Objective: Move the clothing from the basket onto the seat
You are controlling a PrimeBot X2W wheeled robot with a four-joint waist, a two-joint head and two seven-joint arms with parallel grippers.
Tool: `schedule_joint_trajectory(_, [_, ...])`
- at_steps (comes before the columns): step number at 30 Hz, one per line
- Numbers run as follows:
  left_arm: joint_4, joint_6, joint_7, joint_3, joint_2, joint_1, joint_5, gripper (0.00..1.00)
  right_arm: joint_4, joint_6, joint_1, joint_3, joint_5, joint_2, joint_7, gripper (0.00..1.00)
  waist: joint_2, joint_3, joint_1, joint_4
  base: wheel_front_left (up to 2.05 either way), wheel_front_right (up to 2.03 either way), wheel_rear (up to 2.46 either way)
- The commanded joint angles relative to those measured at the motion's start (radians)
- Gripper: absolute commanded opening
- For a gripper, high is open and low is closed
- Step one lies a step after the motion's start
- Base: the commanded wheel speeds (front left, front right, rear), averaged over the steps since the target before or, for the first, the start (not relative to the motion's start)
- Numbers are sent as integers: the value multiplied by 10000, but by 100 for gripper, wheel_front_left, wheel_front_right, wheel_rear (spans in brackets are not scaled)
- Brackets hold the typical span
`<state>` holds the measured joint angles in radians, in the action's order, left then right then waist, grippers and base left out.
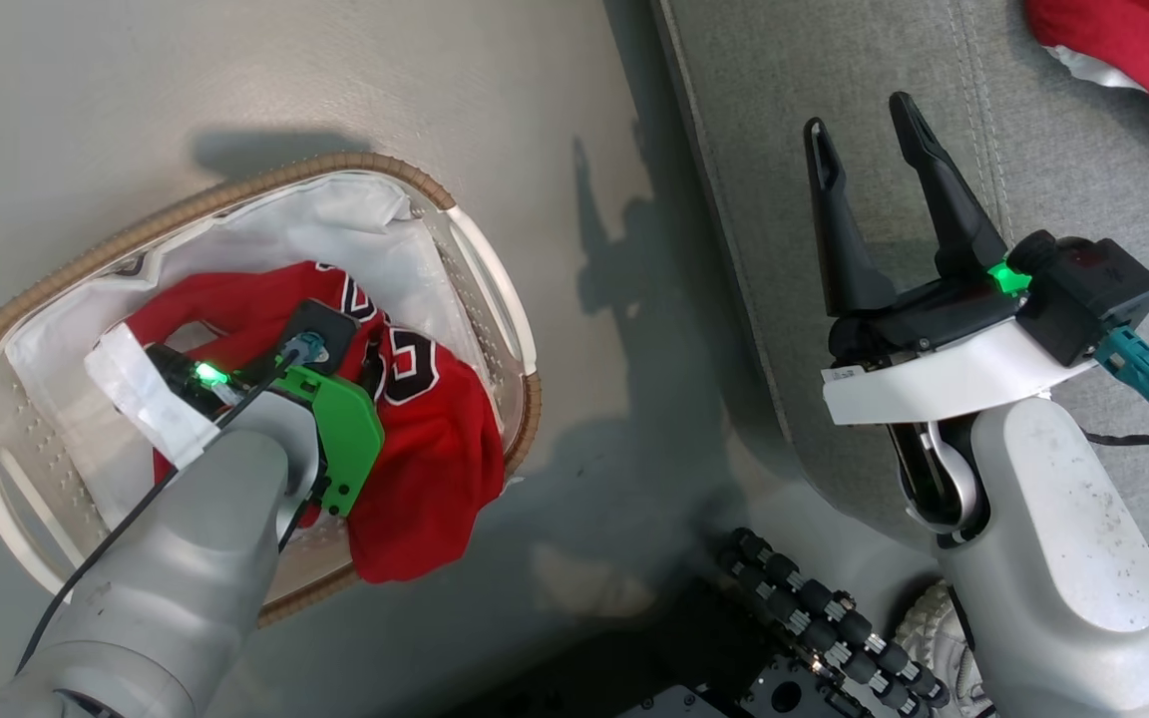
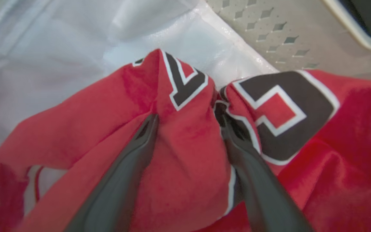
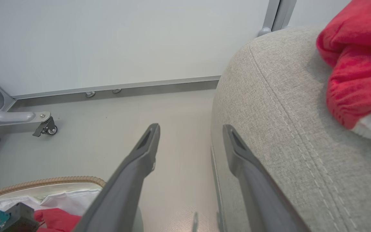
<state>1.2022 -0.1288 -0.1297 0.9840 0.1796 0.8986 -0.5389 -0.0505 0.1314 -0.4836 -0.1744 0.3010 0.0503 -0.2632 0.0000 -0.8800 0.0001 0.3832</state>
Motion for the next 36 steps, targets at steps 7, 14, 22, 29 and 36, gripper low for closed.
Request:
schedule_joint_trajectory(7, [-46, -19, -70, 317, 90, -19, -646, 0, -112, -14, -192, -172, 59, 20, -23, 100, 0, 232, -1, 68, 0, 0, 0])
schedule_joint_trajectory(14, [-25, -20, -829, 343, -92, -597, -1210, 0, -384, -14, -255, -278, 11, 21, -23, 100, 0, 1029, -1, 61, 0, 0, 0])
schedule_joint_trajectory(22, [-304, -20, -1338, 100, -585, -1375, -1777, 0, -761, -14, 156, -58, -535, 24, -23, 100, 0, 2490, -1, -596, 0, 0, 0])
schedule_joint_trajectory(29, [-1637, 201, -1341, -868, -602, -2329, -1500, 0, -1174, -14, 753, 61, -827, 30, -21, 100, 0, 3936, -1, -1230, 0, 0, 0])
schedule_joint_trajectory(36, [-3495, 463, -1345, -2331, -571, -3573, -708, 0, -1551, -14, 1482, 153, -920, 32, -23, 100, 0, 5263, -1, -1629, 0, 0, 0])
